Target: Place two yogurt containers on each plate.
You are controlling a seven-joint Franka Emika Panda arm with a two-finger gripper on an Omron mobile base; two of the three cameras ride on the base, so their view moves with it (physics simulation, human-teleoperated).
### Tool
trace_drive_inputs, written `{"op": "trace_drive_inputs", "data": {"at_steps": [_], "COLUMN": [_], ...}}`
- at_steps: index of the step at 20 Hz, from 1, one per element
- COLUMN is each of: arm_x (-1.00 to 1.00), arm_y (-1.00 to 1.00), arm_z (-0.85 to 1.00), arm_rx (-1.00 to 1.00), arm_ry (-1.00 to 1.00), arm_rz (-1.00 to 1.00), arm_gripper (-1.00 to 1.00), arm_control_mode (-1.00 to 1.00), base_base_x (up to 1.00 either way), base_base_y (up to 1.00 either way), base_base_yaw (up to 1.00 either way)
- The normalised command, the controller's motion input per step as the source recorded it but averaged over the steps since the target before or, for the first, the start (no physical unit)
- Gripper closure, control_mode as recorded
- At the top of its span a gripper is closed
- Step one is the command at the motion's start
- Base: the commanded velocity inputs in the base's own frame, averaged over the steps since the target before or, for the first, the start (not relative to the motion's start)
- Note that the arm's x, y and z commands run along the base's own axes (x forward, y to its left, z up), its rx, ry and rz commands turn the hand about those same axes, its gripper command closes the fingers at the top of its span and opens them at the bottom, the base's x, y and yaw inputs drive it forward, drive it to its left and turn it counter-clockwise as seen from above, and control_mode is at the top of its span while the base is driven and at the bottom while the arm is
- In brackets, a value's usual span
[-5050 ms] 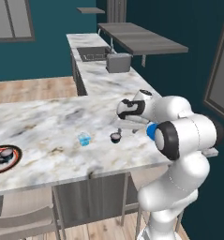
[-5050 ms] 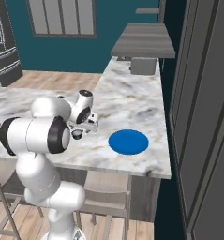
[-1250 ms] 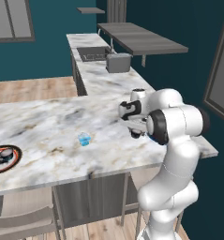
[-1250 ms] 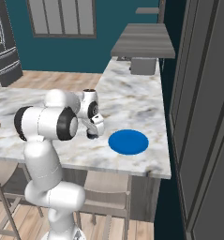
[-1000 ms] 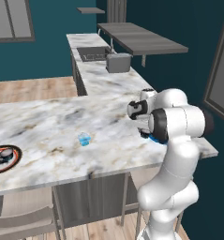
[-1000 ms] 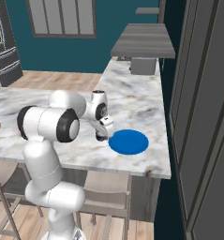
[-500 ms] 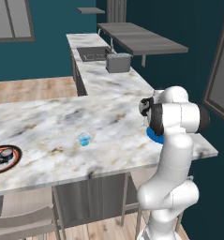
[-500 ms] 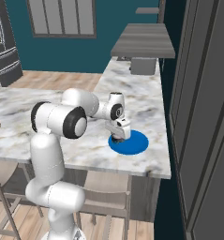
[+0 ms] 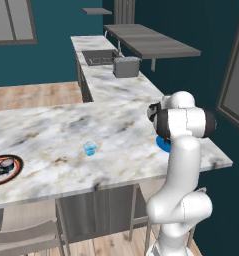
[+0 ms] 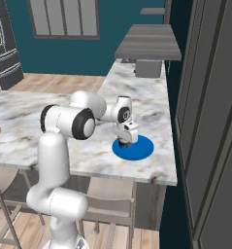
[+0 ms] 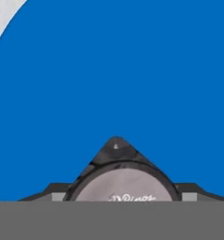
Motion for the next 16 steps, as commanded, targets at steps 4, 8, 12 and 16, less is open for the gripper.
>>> {"op": "trace_drive_inputs", "data": {"at_steps": [4, 8, 12, 16], "arm_x": [-0.01, 0.0, -0.01, -0.07], "arm_y": [-0.01, -0.04, -0.02, -0.05], "arm_z": [0.0, 0.0, 0.0, 0.11], "arm_rx": [0.0, 0.0, 0.0, 0.0], "arm_ry": [0.0, 0.0, 0.0, -0.04], "arm_rz": [-0.02, -0.02, 0.0, 0.0], "arm_gripper": [-1.0, -1.0, -1.0, -1.0], "arm_control_mode": [-1.0, -1.0, -1.0, -1.0], "base_base_x": [0.0, 0.0, 0.0, 0.0], "base_base_y": [0.0, 0.0, 0.0, 0.0], "base_base_yaw": [0.0, 0.0, 0.0, 0.0]}}
